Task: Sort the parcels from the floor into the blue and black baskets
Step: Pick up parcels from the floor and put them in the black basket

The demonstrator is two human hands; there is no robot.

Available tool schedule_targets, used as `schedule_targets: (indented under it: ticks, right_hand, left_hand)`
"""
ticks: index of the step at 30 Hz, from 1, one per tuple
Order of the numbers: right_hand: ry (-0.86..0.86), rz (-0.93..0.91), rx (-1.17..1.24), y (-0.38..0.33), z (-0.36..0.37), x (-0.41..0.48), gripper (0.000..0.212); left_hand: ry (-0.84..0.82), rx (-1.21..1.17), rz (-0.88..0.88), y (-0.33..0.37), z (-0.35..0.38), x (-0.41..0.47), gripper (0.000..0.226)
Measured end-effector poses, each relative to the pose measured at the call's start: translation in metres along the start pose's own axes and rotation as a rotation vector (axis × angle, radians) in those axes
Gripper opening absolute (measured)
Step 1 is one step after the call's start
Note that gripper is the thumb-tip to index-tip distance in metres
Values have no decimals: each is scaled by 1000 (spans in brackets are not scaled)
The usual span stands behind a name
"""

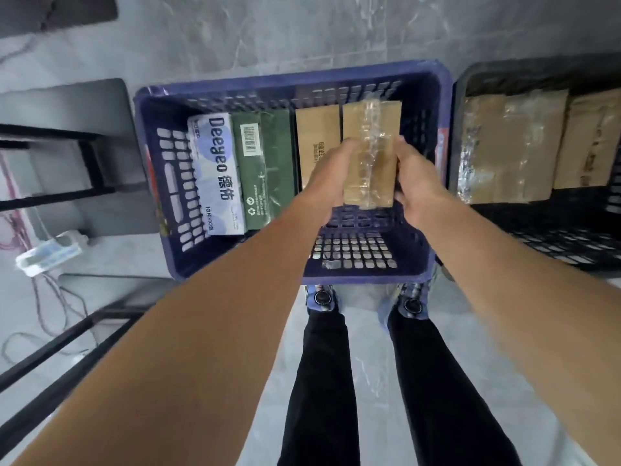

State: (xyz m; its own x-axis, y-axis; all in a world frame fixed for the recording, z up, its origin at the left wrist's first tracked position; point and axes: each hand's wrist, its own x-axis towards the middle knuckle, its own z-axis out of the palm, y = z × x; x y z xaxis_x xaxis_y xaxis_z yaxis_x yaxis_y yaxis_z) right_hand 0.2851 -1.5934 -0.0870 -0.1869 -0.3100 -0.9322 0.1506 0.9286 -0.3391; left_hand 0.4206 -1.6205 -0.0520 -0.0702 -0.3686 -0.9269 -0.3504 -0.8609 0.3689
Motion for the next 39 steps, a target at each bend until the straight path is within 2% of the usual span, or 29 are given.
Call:
schedule_targets:
  ticks: [2, 5, 9, 11, 13, 15, 17, 20, 24, 30, 33, 39]
  right_hand:
    - [25, 11, -8, 2, 6, 20, 29]
    - [36, 19, 5, 8, 9, 52, 51]
    - [-6, 2, -14, 15, 13, 79, 66]
    - [-20, -18, -25, 20, 14, 91, 71]
    - [-23, -33, -18, 24, 13, 98, 70]
    - [-19, -26, -17, 24, 14, 99, 67]
    - [-24, -26, -27, 21, 15, 96, 66]
    - [-39, -60, -56, 22, 17, 97, 68]
    - [-47, -81, -79, 25, 21, 99, 79]
    - [-59, -86, -73, 21, 21, 94, 76]
    - [-62, -83, -71, 18, 16, 85, 80]
    - [-84, -133, -27, -4, 2, 35, 68]
  left_hand:
    - [-14, 18, 19, -3, -1, 19, 59]
    - [-26, 40, -1, -9, 0, 44, 62]
    - [-17, 13, -7, -19, 3, 65, 59]
    - [1, 27, 30, -20, 4, 71, 46]
    - [35, 66, 69, -24, 6, 77, 22]
    - [39, 91, 101, -27, 9, 80, 16]
    - [47, 115, 126, -32, 13, 81, 24]
    - [53, 160, 158, -34, 16, 82, 51]
    - [60, 176, 171, -34, 20, 83, 50]
    - [66, 166, 149, -36, 20, 82, 48]
    - [64, 129, 110, -31, 22, 74, 57]
    - [98, 45, 87, -8, 23, 36, 60]
